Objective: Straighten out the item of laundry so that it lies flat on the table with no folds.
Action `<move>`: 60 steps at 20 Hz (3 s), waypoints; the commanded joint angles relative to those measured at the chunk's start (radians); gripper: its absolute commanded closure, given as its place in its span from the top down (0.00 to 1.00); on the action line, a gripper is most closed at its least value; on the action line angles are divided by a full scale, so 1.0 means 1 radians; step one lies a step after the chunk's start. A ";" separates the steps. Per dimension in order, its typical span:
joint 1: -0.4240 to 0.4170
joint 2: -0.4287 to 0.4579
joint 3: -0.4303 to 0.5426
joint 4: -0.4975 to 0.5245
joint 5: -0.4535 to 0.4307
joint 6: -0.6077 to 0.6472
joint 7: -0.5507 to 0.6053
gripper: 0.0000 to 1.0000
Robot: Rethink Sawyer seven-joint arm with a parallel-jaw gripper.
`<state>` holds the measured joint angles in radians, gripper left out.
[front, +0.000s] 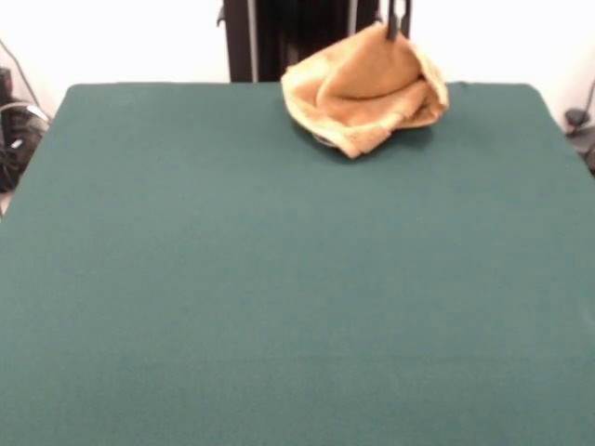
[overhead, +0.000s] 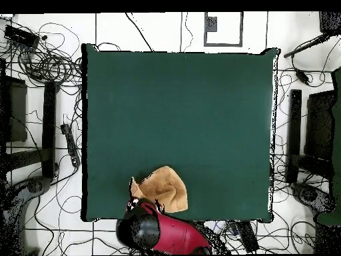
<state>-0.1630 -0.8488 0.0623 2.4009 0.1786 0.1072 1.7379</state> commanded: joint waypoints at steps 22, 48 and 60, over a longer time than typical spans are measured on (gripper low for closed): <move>-0.113 0.196 0.044 -0.577 -0.048 0.486 0.052 0.00; -0.055 0.277 0.009 -0.860 -0.117 0.663 0.095 0.00; -0.245 0.185 0.148 -0.593 -0.262 0.355 -0.111 0.00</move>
<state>-0.3084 -0.6186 0.0758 1.6326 0.0025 0.6418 1.7379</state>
